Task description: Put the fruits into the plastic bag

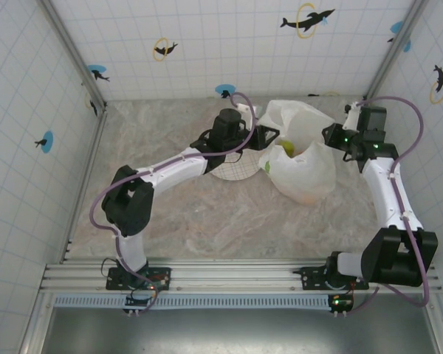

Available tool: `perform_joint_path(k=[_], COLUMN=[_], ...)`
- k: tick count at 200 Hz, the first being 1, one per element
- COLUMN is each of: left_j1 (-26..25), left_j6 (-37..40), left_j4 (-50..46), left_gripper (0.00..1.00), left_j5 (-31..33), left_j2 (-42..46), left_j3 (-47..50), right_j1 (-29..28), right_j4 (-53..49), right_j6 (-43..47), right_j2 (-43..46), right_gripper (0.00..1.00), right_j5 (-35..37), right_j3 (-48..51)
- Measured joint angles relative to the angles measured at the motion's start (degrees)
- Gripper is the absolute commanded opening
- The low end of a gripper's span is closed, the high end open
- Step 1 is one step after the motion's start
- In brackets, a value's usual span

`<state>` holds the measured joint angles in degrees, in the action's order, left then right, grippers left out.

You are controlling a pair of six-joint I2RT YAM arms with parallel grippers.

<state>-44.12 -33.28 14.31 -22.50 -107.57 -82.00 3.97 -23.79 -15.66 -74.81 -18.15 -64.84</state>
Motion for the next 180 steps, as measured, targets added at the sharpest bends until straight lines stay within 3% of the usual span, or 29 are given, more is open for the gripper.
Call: perform_joint_path(k=[12,22,33,57,98,117,180], left_j1=[0.1,0.1,0.2,1.1,3.0,3.7,7.8], left_j6=[0.1,0.6,0.4,1.2,2.2,4.1,9.3], left_j4=[0.1,0.0,0.0,0.1,0.1,-0.5,-3.3], left_gripper=[0.6,0.71,0.8,0.91,0.98,0.98,0.98], left_j5=[0.0,0.0,0.1,1.1,3.5,6.8,25.2], left_j2=[0.8,2.0,3.7,9.2,16.2,22.1,40.9], left_j3=[0.8,2.0,3.5,8.2,12.9,19.5,35.4], right_j1=[0.2,0.4,0.7,1.3,1.8,2.7,5.8], right_j4=[-0.1,-0.2,-0.5,-1.2,-1.6,-2.2,-1.0], right_j6=[0.3,-0.3,0.3,0.0,0.0,0.6,1.4], right_j2=[0.0,0.0,0.1,1.0,5.0,7.0,17.3], right_gripper=[0.45,0.61,0.69,0.82,0.94,0.98,1.0], right_j5=[-0.5,-0.9,-1.4,-1.7,-2.3,-1.5,10.9], right_j3=[-0.2,-0.7,-1.7,-4.7,-8.1,-8.3,-2.0])
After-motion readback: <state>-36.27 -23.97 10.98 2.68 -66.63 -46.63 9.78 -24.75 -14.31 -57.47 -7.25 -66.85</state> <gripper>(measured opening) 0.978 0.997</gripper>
